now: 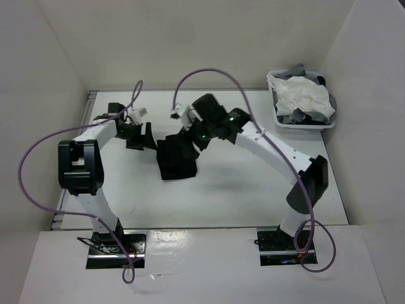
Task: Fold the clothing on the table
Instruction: Fold the skirt
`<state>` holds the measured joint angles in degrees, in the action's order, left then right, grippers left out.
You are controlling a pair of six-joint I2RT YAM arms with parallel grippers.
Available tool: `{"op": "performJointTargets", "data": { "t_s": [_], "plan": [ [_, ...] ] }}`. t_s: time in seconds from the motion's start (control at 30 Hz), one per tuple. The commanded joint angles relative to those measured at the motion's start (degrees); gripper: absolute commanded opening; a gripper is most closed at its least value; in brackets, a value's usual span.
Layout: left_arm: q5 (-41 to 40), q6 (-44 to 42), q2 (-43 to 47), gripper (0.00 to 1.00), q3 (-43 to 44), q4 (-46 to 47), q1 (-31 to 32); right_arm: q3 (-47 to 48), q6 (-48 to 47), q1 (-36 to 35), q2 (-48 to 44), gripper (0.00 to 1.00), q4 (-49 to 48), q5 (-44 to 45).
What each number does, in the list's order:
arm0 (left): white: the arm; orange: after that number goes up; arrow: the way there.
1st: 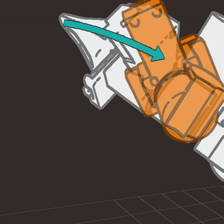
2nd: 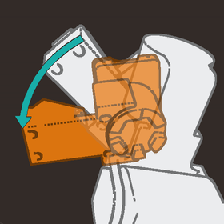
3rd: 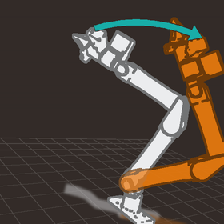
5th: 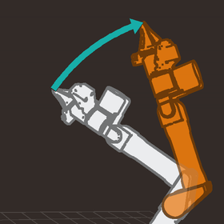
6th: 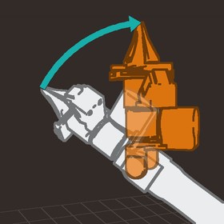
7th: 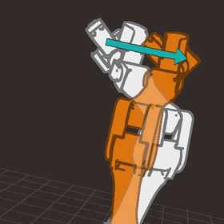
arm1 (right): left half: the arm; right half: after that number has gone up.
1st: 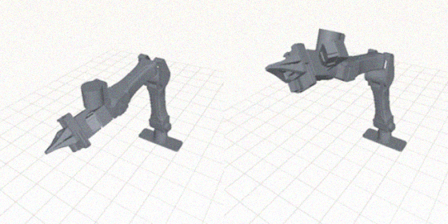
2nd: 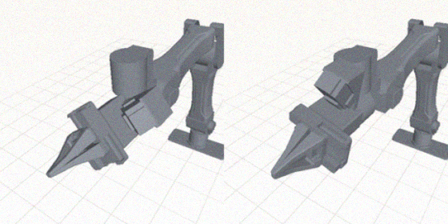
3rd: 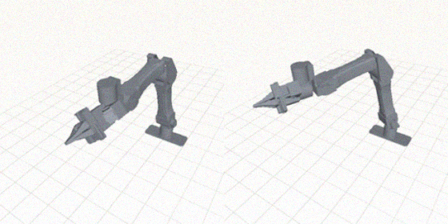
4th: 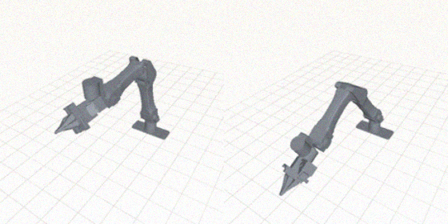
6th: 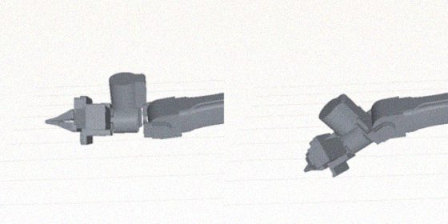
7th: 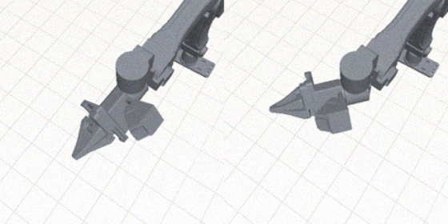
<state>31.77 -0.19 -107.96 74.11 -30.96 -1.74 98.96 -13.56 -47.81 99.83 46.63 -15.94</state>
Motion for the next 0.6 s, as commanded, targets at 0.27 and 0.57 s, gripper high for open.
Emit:
{"op": "performJointTargets", "data": {
  "t_s": [0.27, 0.57],
  "plan": [
    [1.1, -4.8, 22.7, 1.00, 3.0, -9.1, -3.5, -15.7, -1.6, 12.9, -13.3, 0.79, -7.1, 2.6],
    [5.7, -7.1, 19.9, 1.00, 1.2, -6.5, 10.8, -23.9, 0.1, 24.4, -20.2, 0.81, -10.3, -1.1]
  ]
}}
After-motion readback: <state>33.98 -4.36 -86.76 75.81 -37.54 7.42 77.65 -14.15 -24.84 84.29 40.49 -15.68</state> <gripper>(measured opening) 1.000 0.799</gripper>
